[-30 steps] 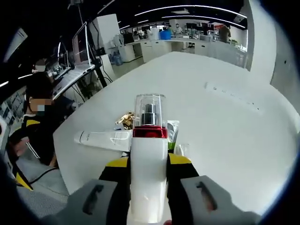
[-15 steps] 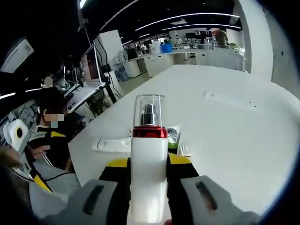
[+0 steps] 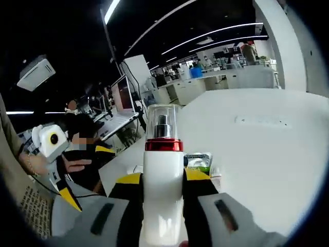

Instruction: Arrange the skincare products in the storage area until every visible bottle or jar stands upright without overlapping.

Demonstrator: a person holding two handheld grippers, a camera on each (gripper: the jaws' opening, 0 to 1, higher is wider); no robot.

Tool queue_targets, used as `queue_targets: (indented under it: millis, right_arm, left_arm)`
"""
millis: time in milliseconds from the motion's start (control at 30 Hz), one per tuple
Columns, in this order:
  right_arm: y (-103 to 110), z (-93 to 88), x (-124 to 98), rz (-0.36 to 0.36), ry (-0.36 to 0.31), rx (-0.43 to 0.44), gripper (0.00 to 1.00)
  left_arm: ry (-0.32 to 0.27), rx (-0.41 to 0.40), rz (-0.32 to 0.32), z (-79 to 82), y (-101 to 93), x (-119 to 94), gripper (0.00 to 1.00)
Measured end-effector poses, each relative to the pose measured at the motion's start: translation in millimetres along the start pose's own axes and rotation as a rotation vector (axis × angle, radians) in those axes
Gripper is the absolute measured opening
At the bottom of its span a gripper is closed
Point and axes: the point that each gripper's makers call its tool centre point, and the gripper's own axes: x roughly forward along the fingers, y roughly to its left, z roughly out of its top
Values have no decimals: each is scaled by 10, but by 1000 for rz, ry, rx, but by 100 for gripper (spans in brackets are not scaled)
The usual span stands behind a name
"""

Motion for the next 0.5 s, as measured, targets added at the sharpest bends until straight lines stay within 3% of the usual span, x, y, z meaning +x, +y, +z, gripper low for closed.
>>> queue_targets:
  millis: [300,500]
  right_arm:
    - [375,176,-202,94,-126,50,27]
    - [620,279,-239,198,-192,90,27]
  left_arm:
    - [-49,-73,-157,193,-308,194,91]
    - [-88,-124,-317,384,-577,264,84]
